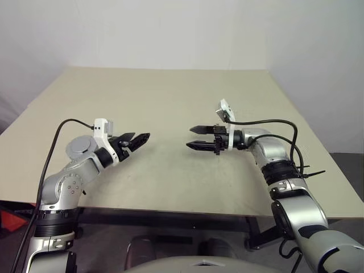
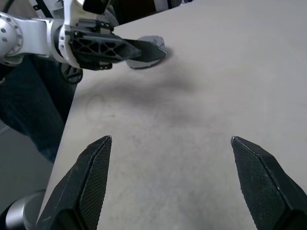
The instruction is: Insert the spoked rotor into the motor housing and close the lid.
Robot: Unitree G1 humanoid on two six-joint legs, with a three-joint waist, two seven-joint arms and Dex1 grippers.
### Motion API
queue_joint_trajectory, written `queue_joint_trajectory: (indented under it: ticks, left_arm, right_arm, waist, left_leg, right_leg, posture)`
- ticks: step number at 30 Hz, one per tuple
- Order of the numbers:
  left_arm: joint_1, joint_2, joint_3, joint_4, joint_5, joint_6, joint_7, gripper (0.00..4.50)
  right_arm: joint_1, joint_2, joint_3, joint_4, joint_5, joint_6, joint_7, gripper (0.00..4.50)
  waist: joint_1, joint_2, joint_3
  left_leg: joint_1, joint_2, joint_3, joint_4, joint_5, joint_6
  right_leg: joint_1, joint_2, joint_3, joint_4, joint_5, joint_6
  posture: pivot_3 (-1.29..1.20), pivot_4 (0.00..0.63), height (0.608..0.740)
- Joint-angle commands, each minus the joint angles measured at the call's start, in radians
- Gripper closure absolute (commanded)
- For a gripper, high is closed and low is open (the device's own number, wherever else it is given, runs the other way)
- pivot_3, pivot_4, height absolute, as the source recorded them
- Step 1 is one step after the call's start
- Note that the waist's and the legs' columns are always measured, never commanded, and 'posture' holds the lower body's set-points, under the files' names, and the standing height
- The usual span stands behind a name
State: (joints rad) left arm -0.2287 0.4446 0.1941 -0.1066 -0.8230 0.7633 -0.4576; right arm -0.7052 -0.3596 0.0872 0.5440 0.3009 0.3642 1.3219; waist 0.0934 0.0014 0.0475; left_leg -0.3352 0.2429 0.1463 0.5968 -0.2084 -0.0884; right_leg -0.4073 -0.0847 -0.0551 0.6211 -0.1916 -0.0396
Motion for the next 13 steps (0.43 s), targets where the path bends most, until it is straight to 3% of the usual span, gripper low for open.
queue_joint_trajectory:
  ticks: [1,13]
  left_arm:
    - [-0.02,0.005,0.028,-0.034,-0.002,0.002,-0.003,0.01]
    - [-0.036,-0.005,0.02,-0.026,0.002,0.008,-0.007,0.01]
  right_arm:
    - [-0.012,-0.008,-0.028,-0.061,0.026,0.014,-0.027,0.0]
    - [0.009,0.007,-0.038,-0.084,0.044,-0.004,-0.082,0.0]
  waist:
    - [0.0,0.0,0.0]
    - [0.0,0.0,0.0]
  left_leg:
    - [0.0,0.0,0.0,0.0,0.0,0.0]
    - [0.0,0.0,0.0,-0.001,0.0,0.001]
  right_leg:
    - [0.0,0.0,0.0,0.0,0.0,0.0]
    - [0.0,0.0,0.0,-0.002,0.0,0.0]
  posture:
    - [0.0,0.0,0.74]
    - [0.0,0.0,0.74]
